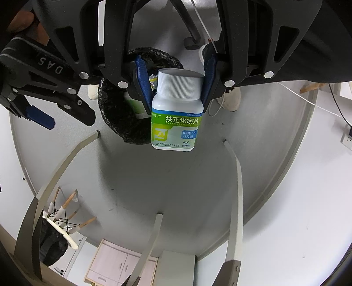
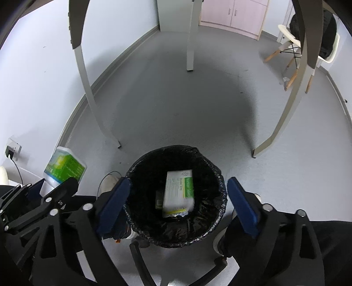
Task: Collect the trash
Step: 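Open the left tool to drop the white pill bottle into the bin, then raise both tools from the bin back toward the table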
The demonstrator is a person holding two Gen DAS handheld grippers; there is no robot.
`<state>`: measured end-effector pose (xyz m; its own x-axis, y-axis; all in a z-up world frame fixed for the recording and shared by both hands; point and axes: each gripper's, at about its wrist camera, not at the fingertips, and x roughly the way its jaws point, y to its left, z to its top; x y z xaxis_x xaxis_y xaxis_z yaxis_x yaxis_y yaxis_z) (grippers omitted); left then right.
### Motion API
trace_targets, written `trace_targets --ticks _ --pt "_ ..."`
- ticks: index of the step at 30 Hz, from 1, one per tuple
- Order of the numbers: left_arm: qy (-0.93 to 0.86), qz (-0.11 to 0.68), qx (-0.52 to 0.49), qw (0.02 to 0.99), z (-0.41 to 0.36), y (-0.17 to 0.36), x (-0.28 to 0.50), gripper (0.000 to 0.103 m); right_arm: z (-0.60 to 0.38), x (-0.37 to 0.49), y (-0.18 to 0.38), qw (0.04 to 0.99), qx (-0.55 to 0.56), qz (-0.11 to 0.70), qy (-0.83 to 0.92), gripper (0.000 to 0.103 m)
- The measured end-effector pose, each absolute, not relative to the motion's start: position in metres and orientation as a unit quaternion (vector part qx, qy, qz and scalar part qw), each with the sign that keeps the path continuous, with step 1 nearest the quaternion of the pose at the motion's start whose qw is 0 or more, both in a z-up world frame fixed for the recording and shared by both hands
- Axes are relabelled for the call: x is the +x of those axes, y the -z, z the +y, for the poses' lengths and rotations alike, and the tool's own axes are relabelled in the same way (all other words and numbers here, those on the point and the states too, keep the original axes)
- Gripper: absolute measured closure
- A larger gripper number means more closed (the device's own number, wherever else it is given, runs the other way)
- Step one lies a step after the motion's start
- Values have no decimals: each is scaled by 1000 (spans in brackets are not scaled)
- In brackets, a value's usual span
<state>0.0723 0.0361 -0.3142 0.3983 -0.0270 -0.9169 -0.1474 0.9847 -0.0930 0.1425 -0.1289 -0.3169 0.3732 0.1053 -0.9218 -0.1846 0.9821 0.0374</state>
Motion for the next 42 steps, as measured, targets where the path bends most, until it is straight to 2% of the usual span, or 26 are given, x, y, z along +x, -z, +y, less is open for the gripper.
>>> trace_targets --ticks 2,28,38,42 --pt "-35 548 -80 832 35 315 73 61 -134 144 316 830 -31 551 -81 8" --pt "29 556 -44 830 -36 317 82 61 -232 132 301 849 5 528 11 8" --pt "39 558 -49 827 -39 318 87 60 -246 130 302 847 14 531 17 8" --pt "38 557 -43 829 -40 318 85 46 -244 130 301 849 14 529 15 8"
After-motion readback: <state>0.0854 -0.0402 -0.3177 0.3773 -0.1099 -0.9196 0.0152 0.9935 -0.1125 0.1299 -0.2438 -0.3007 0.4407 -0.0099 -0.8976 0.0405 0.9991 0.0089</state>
